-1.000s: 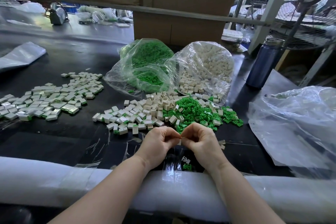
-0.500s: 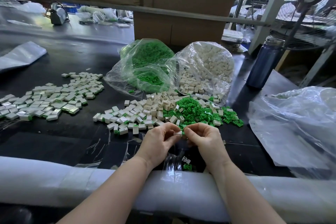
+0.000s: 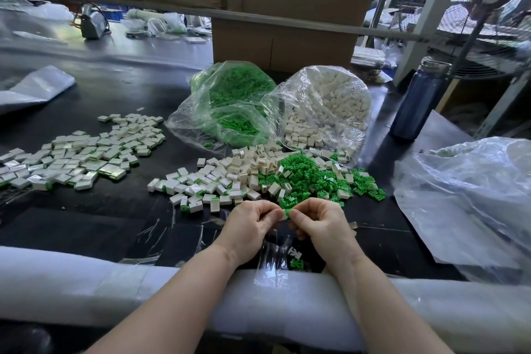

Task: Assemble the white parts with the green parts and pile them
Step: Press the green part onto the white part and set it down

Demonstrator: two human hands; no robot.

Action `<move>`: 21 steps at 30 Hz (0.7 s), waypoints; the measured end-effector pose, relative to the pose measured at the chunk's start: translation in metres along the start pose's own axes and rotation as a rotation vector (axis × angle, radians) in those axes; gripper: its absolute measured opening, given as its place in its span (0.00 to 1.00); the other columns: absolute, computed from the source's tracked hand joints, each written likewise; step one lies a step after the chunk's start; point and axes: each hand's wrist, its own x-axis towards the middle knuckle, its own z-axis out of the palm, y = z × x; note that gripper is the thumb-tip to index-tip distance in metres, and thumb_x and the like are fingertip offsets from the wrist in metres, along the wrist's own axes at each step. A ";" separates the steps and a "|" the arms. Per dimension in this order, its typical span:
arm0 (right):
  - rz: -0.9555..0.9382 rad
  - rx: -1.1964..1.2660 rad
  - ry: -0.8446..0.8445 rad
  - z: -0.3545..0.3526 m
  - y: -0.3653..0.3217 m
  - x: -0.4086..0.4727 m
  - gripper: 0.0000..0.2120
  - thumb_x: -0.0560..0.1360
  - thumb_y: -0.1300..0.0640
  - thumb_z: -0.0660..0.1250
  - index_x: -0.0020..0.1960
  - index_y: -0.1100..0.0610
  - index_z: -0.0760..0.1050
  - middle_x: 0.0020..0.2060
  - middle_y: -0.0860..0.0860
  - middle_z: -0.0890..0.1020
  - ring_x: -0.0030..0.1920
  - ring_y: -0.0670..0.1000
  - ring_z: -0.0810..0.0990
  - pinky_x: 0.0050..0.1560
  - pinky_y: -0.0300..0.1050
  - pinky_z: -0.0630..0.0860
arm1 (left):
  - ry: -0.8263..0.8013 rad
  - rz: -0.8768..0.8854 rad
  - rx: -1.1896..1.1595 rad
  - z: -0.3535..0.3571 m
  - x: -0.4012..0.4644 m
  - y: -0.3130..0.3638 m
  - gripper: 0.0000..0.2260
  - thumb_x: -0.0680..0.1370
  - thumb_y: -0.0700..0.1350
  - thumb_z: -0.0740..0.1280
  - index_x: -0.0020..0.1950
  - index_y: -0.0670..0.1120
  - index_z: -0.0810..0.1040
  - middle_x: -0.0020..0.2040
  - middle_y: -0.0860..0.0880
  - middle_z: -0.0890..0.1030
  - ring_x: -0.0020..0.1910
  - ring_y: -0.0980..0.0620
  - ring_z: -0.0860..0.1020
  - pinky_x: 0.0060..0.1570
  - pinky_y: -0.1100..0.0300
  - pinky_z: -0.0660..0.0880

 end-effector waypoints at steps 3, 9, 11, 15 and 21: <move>0.013 -0.016 0.015 0.001 -0.001 0.001 0.08 0.73 0.66 0.68 0.36 0.58 0.77 0.27 0.51 0.78 0.26 0.44 0.74 0.30 0.36 0.74 | -0.015 -0.007 -0.006 0.001 0.000 0.000 0.06 0.77 0.44 0.66 0.47 0.46 0.82 0.41 0.51 0.82 0.43 0.53 0.80 0.50 0.58 0.77; 0.002 -0.035 -0.009 -0.001 -0.001 0.000 0.07 0.73 0.65 0.69 0.36 0.59 0.78 0.28 0.53 0.78 0.27 0.46 0.74 0.31 0.38 0.74 | -0.016 0.010 0.032 0.001 -0.001 0.000 0.06 0.77 0.44 0.66 0.47 0.45 0.83 0.41 0.50 0.82 0.44 0.51 0.80 0.51 0.55 0.76; -0.007 -0.056 -0.031 -0.001 -0.001 -0.001 0.08 0.72 0.65 0.69 0.35 0.59 0.77 0.28 0.53 0.78 0.28 0.46 0.74 0.31 0.38 0.74 | -0.025 0.020 0.054 0.001 -0.001 0.001 0.06 0.77 0.44 0.66 0.47 0.46 0.83 0.41 0.50 0.82 0.44 0.52 0.80 0.50 0.56 0.76; -0.027 -0.049 -0.001 0.001 -0.001 0.000 0.06 0.72 0.65 0.69 0.37 0.60 0.78 0.28 0.51 0.79 0.28 0.45 0.75 0.31 0.38 0.74 | 0.005 0.032 0.052 0.003 -0.001 0.001 0.06 0.77 0.44 0.66 0.48 0.46 0.83 0.41 0.51 0.82 0.43 0.53 0.79 0.48 0.61 0.75; -0.045 0.072 0.033 0.000 -0.001 -0.001 0.04 0.71 0.66 0.71 0.38 0.61 0.78 0.28 0.50 0.81 0.29 0.43 0.79 0.31 0.34 0.75 | 0.047 0.020 -0.044 0.003 -0.001 0.002 0.05 0.76 0.42 0.67 0.49 0.50 0.81 0.41 0.51 0.83 0.43 0.54 0.81 0.47 0.64 0.77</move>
